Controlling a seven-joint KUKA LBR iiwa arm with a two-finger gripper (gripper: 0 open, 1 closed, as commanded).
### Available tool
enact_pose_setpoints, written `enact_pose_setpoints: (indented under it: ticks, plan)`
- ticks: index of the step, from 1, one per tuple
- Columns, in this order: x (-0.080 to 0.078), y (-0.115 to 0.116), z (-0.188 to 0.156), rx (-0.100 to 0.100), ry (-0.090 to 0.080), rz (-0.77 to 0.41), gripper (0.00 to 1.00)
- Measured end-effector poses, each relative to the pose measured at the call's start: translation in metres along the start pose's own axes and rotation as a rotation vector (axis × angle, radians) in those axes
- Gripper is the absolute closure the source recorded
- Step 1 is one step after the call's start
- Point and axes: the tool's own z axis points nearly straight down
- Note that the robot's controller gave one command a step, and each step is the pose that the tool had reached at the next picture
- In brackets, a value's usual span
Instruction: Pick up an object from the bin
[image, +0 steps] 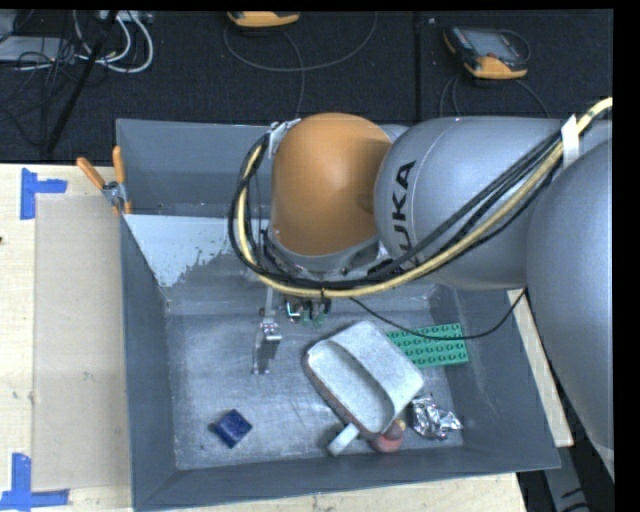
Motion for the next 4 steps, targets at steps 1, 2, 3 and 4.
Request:
enact_pose_setpoints:
  ticks: [1,2,3,4]
  plan:
    - [0.052,0.025,0.108,-0.002,-0.017,-0.169,0.0]
    - [0.073,0.018,0.126,0.001,-0.013,-0.626,0.0]
    - [0.018,0.05,0.094,-0.001,-0.013,-0.251,0.0]
    - [0.043,0.058,0.126,0.005,-0.009,-0.746,0.0]
